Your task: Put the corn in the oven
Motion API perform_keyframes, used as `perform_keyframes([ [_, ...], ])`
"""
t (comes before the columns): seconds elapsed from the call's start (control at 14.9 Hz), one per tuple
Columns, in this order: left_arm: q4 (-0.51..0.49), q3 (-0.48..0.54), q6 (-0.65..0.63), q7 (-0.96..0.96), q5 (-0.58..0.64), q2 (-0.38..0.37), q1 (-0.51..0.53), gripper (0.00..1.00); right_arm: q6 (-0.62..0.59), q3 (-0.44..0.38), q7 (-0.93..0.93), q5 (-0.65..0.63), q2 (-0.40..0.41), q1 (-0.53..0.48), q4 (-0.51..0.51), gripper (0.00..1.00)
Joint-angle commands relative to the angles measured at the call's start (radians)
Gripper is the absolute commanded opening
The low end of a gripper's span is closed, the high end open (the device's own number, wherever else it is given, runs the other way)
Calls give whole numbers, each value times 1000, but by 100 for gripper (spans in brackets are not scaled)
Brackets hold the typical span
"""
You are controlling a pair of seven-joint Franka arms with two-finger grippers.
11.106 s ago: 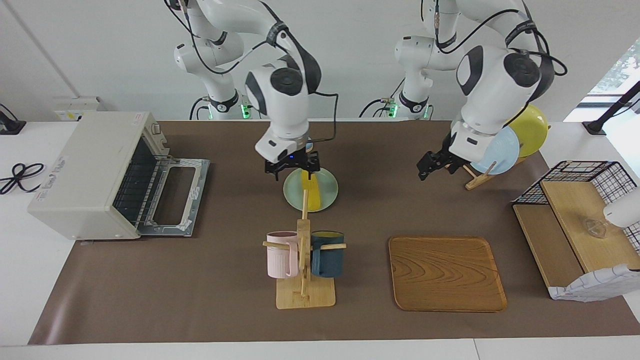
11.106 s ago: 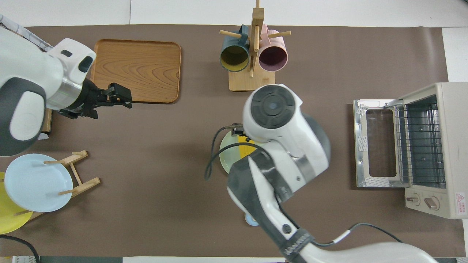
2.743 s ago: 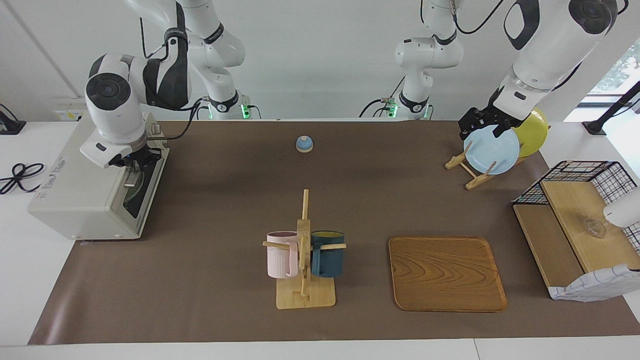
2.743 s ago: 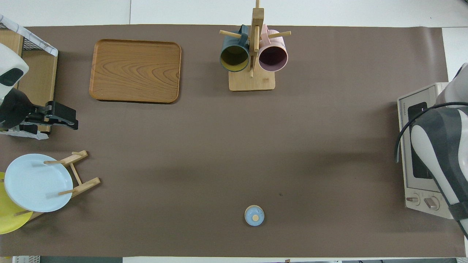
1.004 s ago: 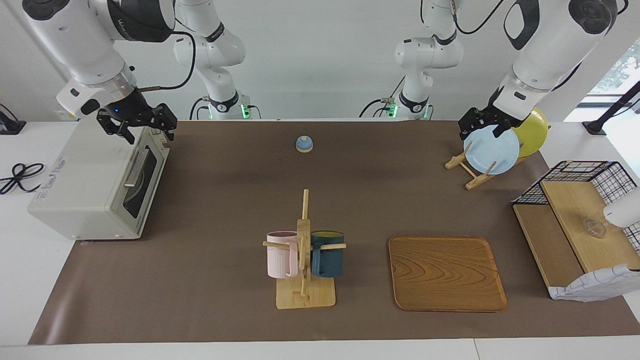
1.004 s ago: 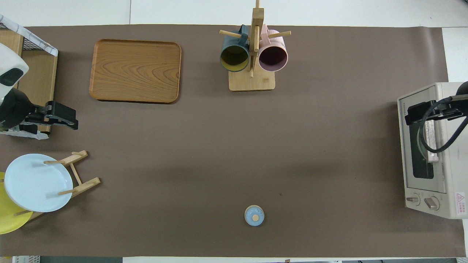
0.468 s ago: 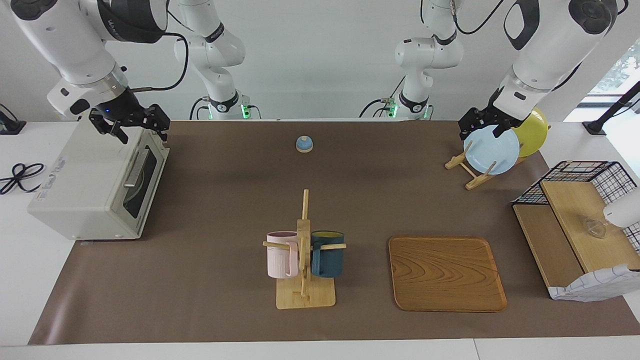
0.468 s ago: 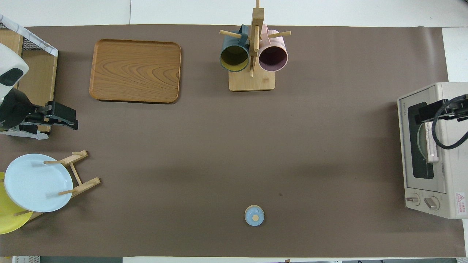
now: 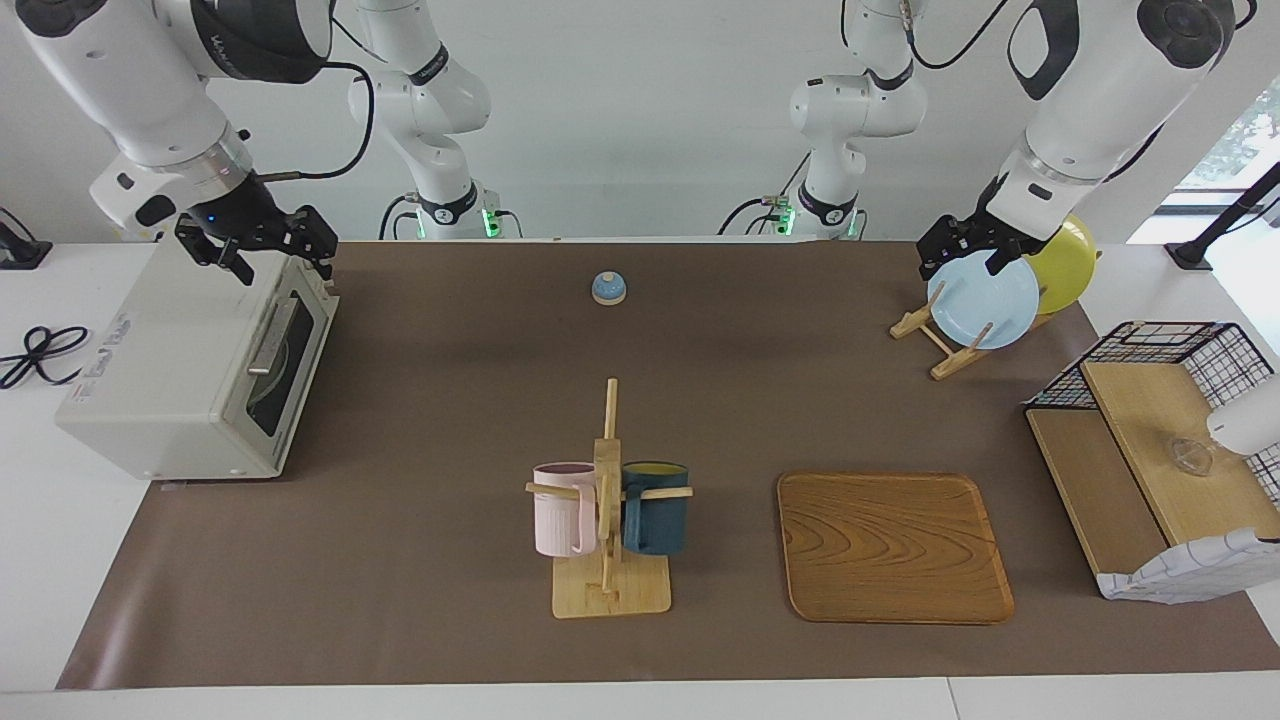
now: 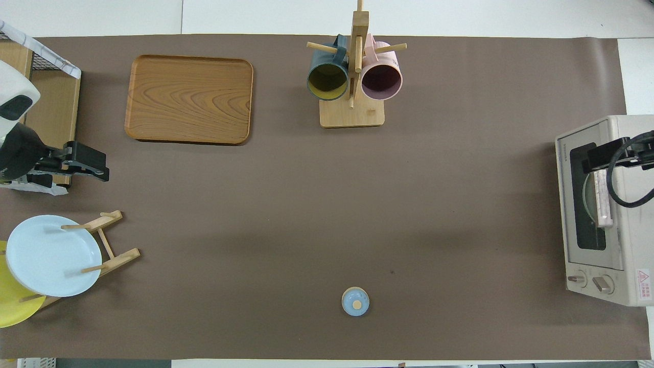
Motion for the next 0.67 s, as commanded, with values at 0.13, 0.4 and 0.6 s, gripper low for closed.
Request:
perform_keyframes([
  [0.13,-1,3,-12,-2,12,-11,-2,100,-17,9,39,-4,23,-5,40,100],
  [0.4,-1,3,-12,-2,12,-11,-2,100,-25,11,48,-7,29,-5,42,100],
  [0.6,-1,3,-12,-2,12,-11,-2,100,-22,11,53,-7,28,-5,42,100],
])
